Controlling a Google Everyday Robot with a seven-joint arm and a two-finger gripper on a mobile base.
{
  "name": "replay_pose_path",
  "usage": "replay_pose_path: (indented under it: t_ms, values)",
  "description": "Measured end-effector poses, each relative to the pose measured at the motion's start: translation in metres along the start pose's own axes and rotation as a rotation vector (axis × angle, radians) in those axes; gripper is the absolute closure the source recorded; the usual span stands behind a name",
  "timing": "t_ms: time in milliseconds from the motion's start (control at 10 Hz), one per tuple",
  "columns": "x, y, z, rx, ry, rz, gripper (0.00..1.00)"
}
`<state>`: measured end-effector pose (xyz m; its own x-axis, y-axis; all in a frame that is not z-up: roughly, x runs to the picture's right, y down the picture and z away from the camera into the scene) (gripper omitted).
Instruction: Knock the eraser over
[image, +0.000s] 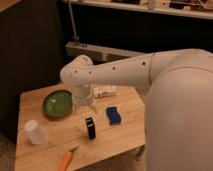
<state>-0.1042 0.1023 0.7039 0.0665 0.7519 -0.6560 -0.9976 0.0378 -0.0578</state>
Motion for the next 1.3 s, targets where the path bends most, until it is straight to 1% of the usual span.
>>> replay_pose_path:
  t_ms: [1000,1100,1200,1300]
  values:
    - [-0.001,-0.001,-0.002,-0.004,-0.004,0.001,0.35]
    - [-0.002,-0.003,-0.008,-0.043,-0.013,-0.003,0.35]
    - [-0.004,-0.017,-0.016,-0.102,-0.015,0.001,0.35]
    - [-0.002,-0.037,-0.025,-0.205,-0.018,0.012,0.35]
